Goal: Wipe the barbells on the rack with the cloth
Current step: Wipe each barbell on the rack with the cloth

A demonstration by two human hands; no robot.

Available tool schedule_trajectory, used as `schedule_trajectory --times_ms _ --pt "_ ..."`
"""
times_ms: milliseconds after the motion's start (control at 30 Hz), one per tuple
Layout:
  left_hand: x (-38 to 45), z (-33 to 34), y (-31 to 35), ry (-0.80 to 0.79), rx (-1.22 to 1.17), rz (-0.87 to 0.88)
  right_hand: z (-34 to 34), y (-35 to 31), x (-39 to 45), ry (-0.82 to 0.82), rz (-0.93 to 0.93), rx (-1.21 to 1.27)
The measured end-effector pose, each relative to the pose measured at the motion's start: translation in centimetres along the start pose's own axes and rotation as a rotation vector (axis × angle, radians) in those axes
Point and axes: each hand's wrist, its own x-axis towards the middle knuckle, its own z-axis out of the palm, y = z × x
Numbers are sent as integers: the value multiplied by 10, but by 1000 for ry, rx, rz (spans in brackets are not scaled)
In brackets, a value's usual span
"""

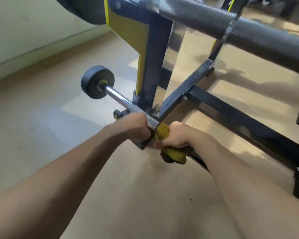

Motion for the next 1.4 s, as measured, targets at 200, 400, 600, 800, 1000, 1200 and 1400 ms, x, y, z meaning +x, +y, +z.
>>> schedule_trajectory --times_ms 200,400,600,800,1000,1200,1400 --pt "4 -18 8 796 -223 -44 6 12 -15 16 -111 50" --pt "42 18 -44 669 98 -12 16 33 -29 132 -179 -2" --pt "47 24 -57 746 -94 111 2 -7 8 55 -164 87" --pt "51 30 -60 799 -443 85 3 -66 57 236 -159 82" --pt "53 24 -67 789 -259 118 25 -21 5 449 -316 -263" --pt "49 28 -63 798 -452 102 19 27 -43 239 -300 -340" --pt "63 38 -66 905 -494 91 18 -24 -4 413 -324 -391"
